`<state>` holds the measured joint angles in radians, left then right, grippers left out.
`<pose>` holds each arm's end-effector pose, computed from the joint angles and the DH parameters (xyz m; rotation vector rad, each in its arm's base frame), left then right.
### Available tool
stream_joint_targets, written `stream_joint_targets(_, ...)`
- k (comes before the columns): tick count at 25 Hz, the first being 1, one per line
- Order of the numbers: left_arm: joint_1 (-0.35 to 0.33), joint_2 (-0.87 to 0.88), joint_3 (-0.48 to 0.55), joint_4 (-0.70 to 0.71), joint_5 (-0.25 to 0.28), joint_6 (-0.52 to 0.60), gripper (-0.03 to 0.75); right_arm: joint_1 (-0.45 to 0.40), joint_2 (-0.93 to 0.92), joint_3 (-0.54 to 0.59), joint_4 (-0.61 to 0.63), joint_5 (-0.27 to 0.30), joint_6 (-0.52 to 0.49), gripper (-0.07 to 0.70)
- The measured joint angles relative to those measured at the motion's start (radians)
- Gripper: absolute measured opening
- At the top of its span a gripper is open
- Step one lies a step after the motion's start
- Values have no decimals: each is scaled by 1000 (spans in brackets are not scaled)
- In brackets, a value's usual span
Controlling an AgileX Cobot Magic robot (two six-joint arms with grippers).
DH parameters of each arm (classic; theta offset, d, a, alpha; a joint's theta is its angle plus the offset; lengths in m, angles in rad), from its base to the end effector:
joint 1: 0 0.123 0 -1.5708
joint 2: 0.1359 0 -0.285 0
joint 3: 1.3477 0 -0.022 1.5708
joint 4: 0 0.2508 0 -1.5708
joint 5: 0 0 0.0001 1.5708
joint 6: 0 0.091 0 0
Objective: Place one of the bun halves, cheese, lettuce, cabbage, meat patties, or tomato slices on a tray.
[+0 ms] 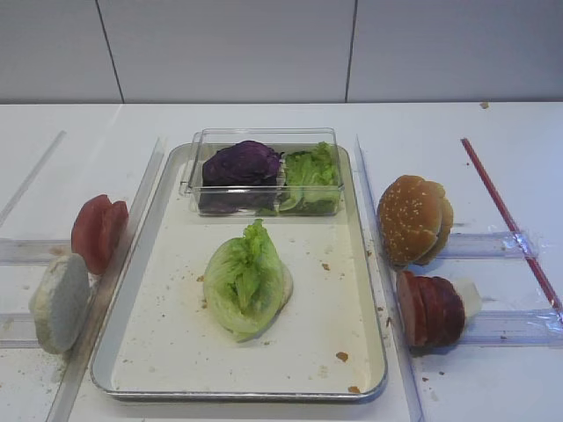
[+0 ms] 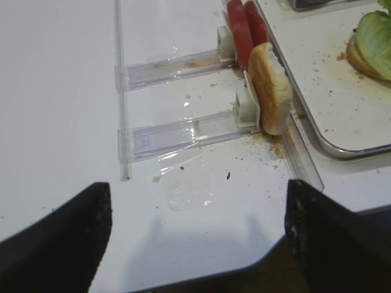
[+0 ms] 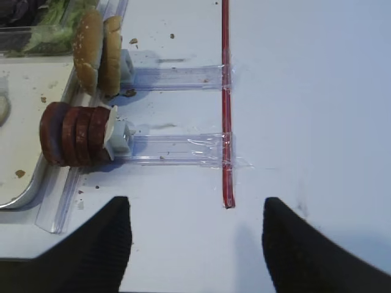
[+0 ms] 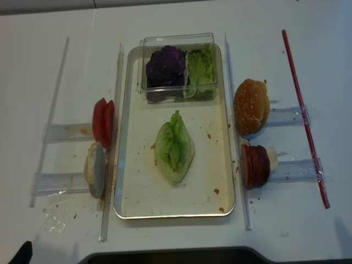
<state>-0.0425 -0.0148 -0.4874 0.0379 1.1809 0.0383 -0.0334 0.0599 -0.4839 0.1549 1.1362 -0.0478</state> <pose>-0.0111 0.0037 0.2644 0.0827 2.1604 0.0438 0.0021 0.0127 0.2679 -0.0231 2.1877 0.1450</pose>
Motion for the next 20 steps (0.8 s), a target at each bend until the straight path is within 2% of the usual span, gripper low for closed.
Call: stream_joint_targets(20,0,0,0,0,0,0,533,0,0,10,30,-9,-46,468)
